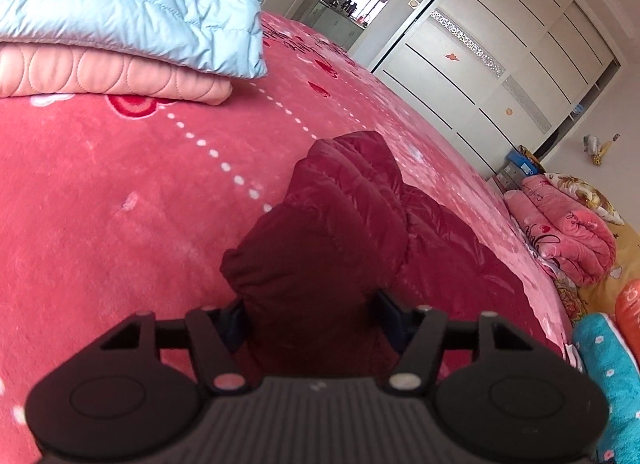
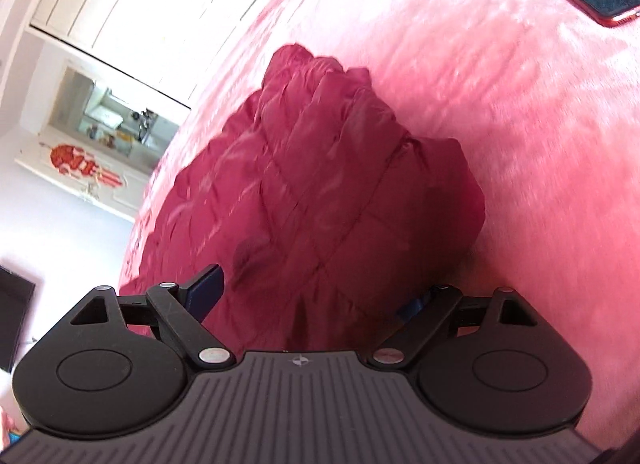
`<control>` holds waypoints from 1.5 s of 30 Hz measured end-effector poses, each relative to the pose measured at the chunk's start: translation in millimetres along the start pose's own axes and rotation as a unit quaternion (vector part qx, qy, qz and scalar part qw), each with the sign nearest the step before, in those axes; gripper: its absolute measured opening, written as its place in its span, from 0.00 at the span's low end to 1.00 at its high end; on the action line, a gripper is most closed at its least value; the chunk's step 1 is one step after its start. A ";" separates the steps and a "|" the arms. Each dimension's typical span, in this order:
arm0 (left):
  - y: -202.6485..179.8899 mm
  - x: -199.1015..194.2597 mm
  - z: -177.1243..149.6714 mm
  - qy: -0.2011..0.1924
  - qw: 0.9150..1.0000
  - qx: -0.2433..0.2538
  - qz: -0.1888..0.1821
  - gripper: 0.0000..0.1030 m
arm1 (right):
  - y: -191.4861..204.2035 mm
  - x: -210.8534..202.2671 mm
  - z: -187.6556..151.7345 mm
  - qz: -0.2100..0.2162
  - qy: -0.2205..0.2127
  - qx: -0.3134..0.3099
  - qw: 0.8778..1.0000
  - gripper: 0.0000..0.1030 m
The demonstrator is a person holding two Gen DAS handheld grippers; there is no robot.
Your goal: Fold large clothes
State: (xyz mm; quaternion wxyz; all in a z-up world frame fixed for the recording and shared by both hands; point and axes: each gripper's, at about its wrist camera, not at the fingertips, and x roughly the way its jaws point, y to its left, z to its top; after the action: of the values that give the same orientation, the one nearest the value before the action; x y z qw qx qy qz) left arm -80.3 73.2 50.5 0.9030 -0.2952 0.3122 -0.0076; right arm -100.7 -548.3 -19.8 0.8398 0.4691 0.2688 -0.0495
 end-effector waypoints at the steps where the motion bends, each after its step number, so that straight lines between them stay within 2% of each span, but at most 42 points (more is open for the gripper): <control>1: -3.0 -0.4 0.2 -0.002 1.000 0.006 0.003 0.49 | -2.4 -3.0 -0.7 -0.002 -0.004 0.000 1.000 0.98; 2: -6.6 -1.1 0.0 -0.004 1.000 0.012 0.006 0.42 | -4.0 -3.3 2.9 -0.002 -0.008 0.002 1.000 0.96; 3: -10.0 -2.8 -1.1 -0.007 1.000 0.021 0.009 0.37 | -7.1 -5.0 4.8 -0.001 -0.012 0.005 1.000 0.90; 6: -21.8 -7.2 -3.0 -0.013 0.999 0.043 0.021 0.26 | -11.8 -10.2 5.7 -0.003 -0.021 0.012 1.000 0.64; 9: -29.4 -13.9 -3.7 -0.019 0.998 0.057 0.026 0.18 | -8.3 -17.3 4.3 -0.004 -0.024 0.007 1.000 0.49; 13: -37.1 -26.6 -6.5 -0.026 0.996 0.077 0.032 0.14 | 6.4 -29.3 2.6 -0.014 -0.032 -0.042 0.998 0.37; 16: -40.2 -38.6 -9.8 -0.026 0.995 0.094 0.031 0.13 | 13.2 -43.3 0.9 -0.020 -0.039 -0.068 0.997 0.33; 28: -36.2 -88.9 -39.6 0.023 0.987 0.160 0.015 0.13 | 8.0 -90.6 -5.4 -0.053 -0.027 -0.065 0.996 0.32; 38: -22.9 -113.9 -57.7 0.053 0.981 0.186 0.015 0.18 | 18.7 -95.2 -19.6 -0.089 -0.025 -0.083 0.992 0.34; 41: -22.5 -119.7 -58.0 0.056 0.980 0.192 0.017 0.23 | 21.1 -96.8 -17.8 -0.111 -0.024 -0.090 0.989 0.44; 44: -20.5 -130.1 -58.6 0.059 0.979 0.194 0.020 0.28 | 19.5 -102.3 -18.2 -0.118 -0.026 -0.090 0.989 0.58; 45: -19.4 -134.0 -58.6 0.060 0.979 0.196 0.022 0.33 | 19.3 -103.4 -17.3 -0.118 -0.029 -0.090 0.989 0.63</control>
State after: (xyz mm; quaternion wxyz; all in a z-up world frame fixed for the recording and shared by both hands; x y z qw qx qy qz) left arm -218.1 52.7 99.0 0.9229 -0.1048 0.3644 -0.0669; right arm -189.1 -541.0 39.3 0.8741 0.3553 0.3012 -0.1377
